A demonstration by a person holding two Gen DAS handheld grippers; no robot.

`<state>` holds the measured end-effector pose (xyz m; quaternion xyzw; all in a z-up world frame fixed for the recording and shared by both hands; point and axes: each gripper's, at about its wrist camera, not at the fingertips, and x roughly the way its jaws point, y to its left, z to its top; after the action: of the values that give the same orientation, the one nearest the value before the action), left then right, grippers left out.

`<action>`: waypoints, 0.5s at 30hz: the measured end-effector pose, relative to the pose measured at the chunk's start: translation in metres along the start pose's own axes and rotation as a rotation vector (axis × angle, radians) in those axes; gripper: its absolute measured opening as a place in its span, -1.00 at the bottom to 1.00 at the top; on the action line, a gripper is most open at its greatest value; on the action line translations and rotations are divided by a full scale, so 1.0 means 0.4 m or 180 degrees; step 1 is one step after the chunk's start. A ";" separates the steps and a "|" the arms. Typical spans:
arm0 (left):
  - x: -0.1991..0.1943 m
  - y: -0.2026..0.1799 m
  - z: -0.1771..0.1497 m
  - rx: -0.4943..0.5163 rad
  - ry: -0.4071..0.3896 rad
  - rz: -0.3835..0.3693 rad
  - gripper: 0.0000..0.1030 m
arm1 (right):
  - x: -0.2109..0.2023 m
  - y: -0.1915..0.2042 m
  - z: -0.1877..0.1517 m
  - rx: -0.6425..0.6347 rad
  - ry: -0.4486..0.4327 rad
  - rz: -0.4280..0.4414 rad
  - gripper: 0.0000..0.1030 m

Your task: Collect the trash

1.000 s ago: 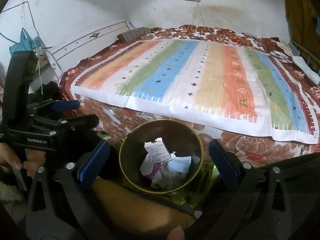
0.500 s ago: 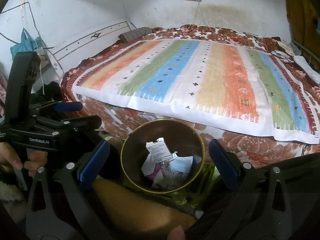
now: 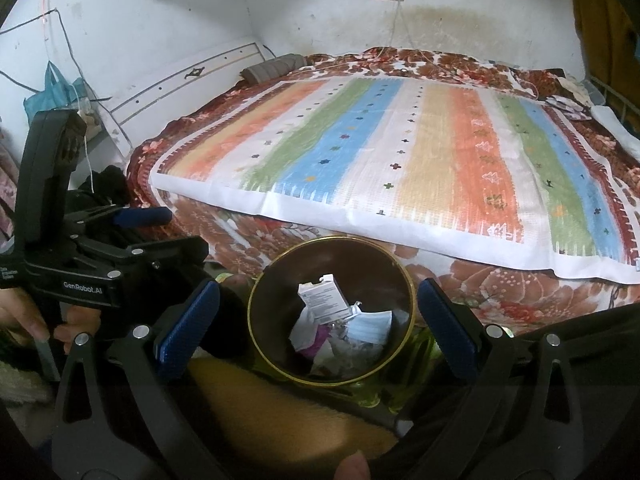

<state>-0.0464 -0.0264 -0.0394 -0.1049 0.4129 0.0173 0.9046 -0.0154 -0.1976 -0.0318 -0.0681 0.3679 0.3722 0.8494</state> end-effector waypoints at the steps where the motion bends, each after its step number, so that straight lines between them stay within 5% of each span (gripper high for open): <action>1: 0.000 0.000 0.000 0.0000 0.0000 0.0002 0.89 | 0.000 0.001 0.000 0.0000 0.0000 0.0003 0.83; 15: 0.004 -0.001 -0.001 -0.0020 0.0041 -0.0072 0.89 | 0.002 0.005 -0.001 0.0002 0.0000 0.0013 0.83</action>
<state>-0.0455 -0.0268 -0.0408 -0.1124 0.4174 0.0077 0.9017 -0.0166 -0.1960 -0.0323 -0.0670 0.3682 0.3738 0.8486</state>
